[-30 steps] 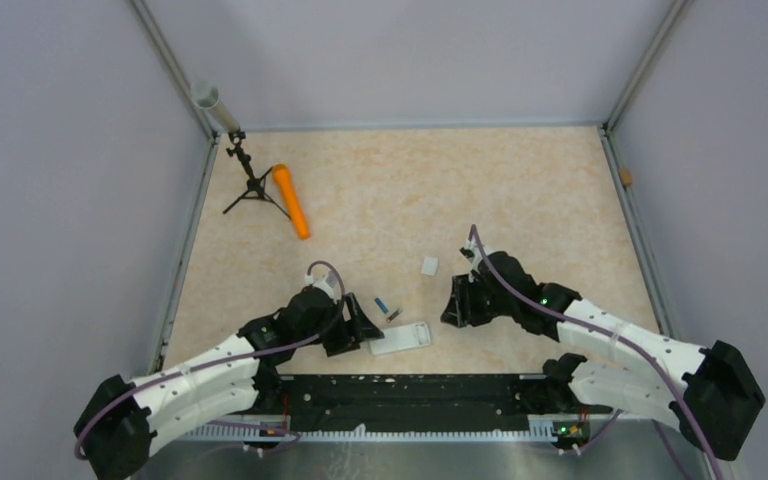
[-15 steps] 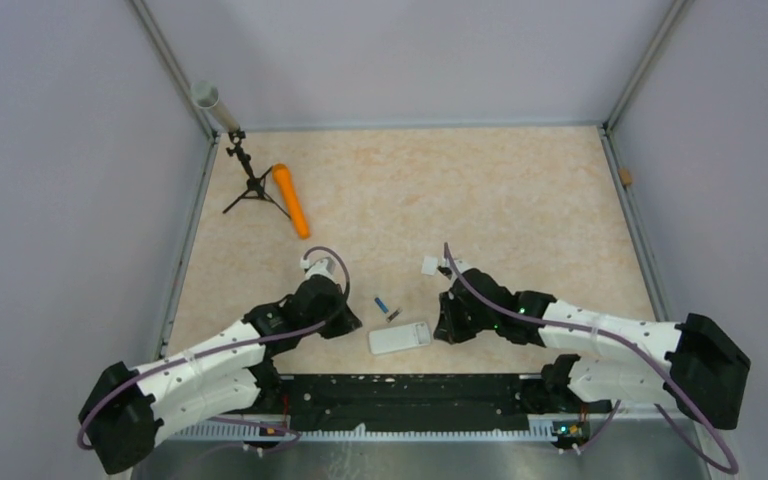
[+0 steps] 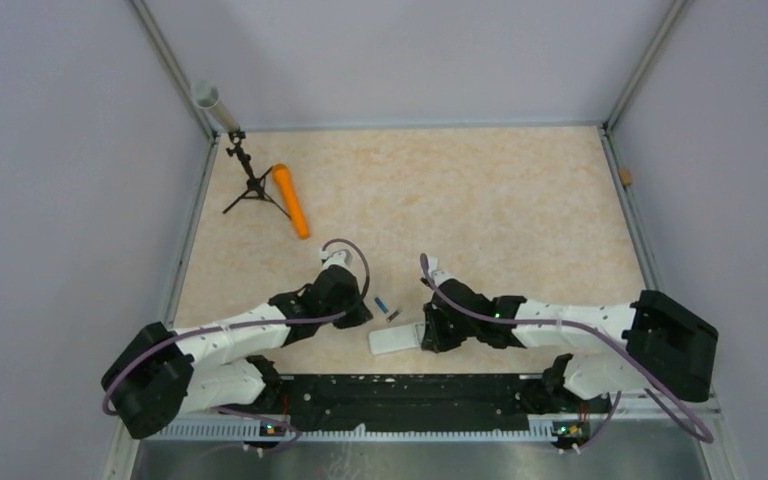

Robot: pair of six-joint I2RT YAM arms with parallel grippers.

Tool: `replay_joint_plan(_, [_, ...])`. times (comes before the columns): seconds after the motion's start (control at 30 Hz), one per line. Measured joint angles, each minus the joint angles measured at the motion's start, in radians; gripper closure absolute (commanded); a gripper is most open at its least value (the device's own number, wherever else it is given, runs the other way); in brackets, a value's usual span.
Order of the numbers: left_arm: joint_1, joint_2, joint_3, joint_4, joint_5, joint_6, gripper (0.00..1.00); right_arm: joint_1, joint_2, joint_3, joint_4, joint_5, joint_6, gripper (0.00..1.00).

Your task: Load the batteries into the remote control

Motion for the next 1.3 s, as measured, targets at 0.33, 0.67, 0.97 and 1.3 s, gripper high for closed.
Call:
replay_joint_plan(0.33, [0.001, 0.066, 0.032, 0.008, 0.092, 0.040, 1.00, 0.007, 0.068, 0.000, 0.012, 0.049, 0.021, 1.00])
replay_joint_plan(0.67, [0.001, 0.097, 0.032, -0.032, 0.203, 0.078, 1.00, 0.011, 0.122, 0.018, 0.067, 0.087, 0.054, 1.00])
replay_joint_plan(0.97, [-0.011, 0.128, 0.032, -0.024, 0.303, 0.090, 1.00, 0.011, 0.145, 0.043, 0.060, 0.138, 0.072, 1.00])
replay_joint_plan(1.3, [-0.058, 0.198, 0.039, 0.043, 0.356, 0.076, 1.00, 0.011, 0.151, 0.069, 0.012, 0.188, 0.068, 1.00])
